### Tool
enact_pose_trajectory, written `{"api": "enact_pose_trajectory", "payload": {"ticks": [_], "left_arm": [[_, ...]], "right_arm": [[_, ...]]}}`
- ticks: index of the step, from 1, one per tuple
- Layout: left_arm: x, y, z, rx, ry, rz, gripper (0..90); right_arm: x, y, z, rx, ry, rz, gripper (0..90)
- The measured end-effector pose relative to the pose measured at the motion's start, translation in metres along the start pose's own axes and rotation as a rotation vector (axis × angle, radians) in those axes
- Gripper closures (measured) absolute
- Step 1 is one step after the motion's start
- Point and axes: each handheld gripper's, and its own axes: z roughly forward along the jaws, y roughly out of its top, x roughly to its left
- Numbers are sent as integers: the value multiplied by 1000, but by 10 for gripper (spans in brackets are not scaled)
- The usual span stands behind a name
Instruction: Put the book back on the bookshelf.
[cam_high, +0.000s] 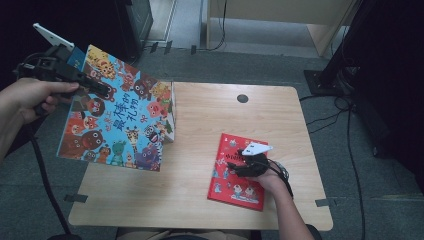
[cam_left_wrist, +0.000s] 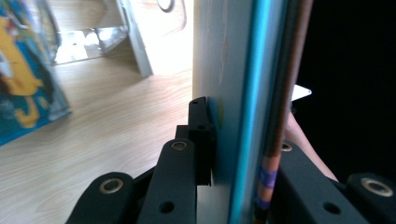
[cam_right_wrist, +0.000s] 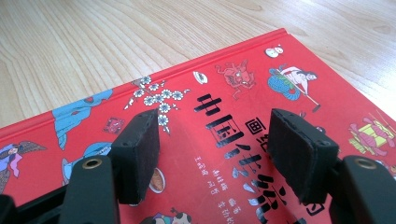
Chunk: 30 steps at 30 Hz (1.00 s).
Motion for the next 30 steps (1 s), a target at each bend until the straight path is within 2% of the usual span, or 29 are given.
{"api": "enact_pose_trajectory", "payload": {"ticks": [2,8,12,13,21,26,30], "left_arm": [[5,1,-7,-14,6,-5,809],[22,2,-25,-59,52,-53,808],[33,2,-32,-66,82,-81,809],[36,2,-34,-59,88,-76,810],[55,4,-46,-104,100,-124,809],[61,7,-52,-112,136,-142,808],[64,9,-57,-113,146,-152,808]], "right_arm": [[0,0,0,0,1,-1,347],[0,0,0,-2,-1,-2,348],[0,0,0,-3,-1,-3,350],[0,-1,0,-3,-2,-3,350],[0,0,0,-3,-2,-2,353],[0,0,0,-4,-3,0,355],[0,-1,0,-4,-3,0,355]]}}
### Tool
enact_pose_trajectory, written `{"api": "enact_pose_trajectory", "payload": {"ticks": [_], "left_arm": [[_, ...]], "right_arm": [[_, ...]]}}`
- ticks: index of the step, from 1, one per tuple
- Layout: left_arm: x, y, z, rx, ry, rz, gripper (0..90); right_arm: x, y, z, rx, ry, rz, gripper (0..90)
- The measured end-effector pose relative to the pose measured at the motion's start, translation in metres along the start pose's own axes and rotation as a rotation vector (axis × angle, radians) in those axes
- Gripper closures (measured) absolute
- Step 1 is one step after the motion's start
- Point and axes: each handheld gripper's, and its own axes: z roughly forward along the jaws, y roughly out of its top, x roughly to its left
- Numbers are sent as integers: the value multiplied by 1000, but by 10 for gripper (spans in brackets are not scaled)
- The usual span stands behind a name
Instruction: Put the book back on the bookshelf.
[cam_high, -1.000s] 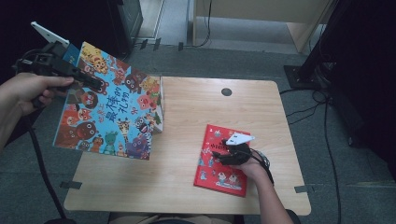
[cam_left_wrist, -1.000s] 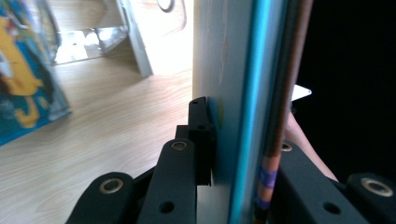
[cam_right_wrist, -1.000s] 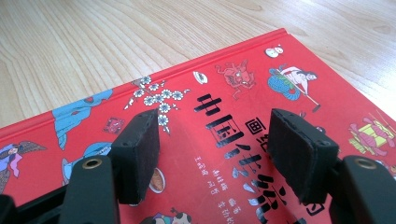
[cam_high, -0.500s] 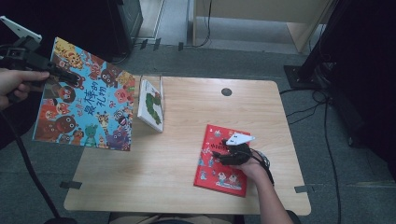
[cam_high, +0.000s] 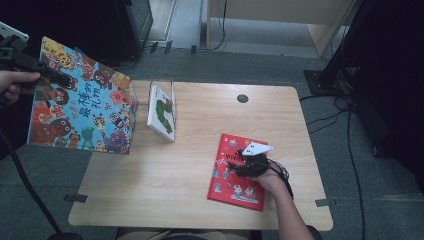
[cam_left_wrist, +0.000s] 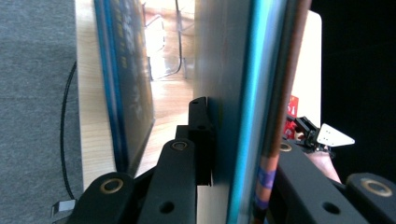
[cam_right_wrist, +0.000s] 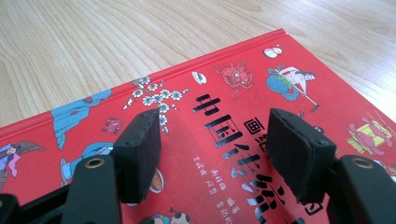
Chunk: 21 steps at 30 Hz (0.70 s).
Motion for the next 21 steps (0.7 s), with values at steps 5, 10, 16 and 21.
{"api": "enact_pose_trajectory", "payload": {"ticks": [5,10,16,21], "left_arm": [[3,1,-5,-12,18,-16,809],[4,1,-4,-1,54,-18,808],[5,4,2,0,81,-13,808],[2,9,9,-6,91,-7,807]], "right_arm": [[0,0,0,-1,-1,-2,356],[0,0,0,-1,-1,-2,356],[0,0,0,0,0,-1,357],[0,0,0,-1,-1,0,356]]}}
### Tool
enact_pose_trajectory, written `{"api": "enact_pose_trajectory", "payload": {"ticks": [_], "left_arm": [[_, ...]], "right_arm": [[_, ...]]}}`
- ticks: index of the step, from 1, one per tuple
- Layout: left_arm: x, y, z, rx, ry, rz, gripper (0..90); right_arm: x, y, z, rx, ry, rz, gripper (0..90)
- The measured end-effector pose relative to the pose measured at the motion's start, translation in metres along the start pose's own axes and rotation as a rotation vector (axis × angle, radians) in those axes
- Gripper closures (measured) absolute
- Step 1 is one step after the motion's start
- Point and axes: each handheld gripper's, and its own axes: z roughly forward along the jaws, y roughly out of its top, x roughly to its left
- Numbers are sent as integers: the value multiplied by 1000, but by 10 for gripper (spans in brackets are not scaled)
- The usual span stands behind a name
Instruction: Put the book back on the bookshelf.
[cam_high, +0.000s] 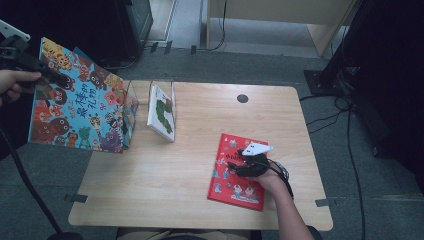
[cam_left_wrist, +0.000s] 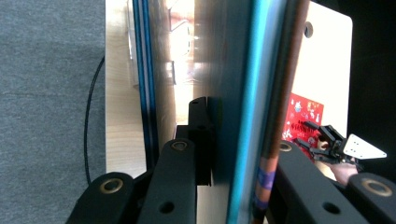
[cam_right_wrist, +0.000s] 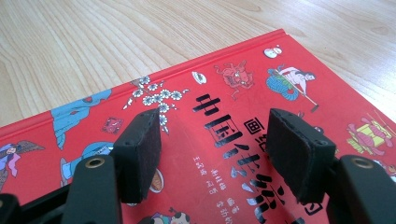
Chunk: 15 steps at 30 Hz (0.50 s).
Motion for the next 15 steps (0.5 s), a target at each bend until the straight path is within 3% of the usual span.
{"api": "enact_pose_trajectory", "payload": {"ticks": [15], "left_arm": [[-6,8,21,-19,49,11,806]], "right_arm": [[0,0,0,0,0,0,357]]}}
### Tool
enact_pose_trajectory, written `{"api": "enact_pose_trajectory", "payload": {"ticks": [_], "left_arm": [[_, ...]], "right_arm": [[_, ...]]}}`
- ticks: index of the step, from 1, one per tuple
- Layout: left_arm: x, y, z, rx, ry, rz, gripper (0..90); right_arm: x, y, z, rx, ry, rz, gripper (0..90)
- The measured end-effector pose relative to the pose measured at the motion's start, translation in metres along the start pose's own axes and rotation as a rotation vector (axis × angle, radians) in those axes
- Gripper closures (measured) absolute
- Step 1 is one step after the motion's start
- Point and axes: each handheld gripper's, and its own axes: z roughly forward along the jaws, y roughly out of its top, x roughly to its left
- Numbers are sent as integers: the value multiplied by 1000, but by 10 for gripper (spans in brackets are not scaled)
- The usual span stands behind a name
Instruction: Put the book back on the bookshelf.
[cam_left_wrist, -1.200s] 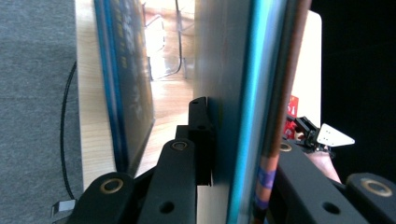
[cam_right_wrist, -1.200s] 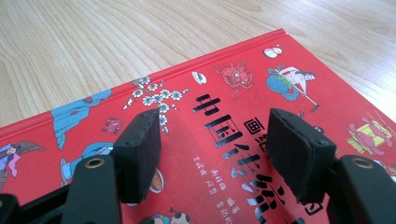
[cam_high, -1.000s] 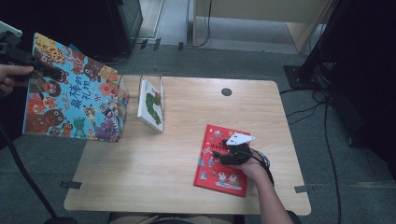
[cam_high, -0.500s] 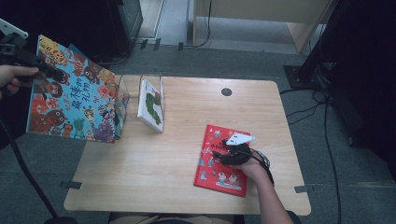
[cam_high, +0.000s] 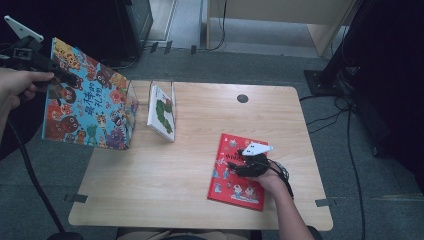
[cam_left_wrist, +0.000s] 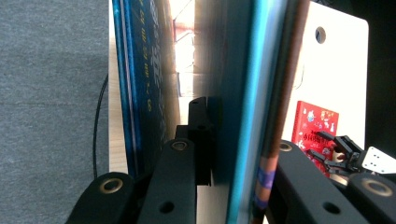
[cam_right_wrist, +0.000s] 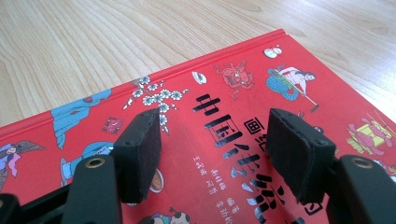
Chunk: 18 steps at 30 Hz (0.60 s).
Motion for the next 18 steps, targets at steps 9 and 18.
{"api": "enact_pose_trajectory", "payload": {"ticks": [9,18], "left_arm": [[1,4,8,5,4,2,800],[5,1,5,15,3,-1,803]], "right_arm": [[0,0,0,-1,0,1,357],[0,0,0,-1,0,1,358]]}}
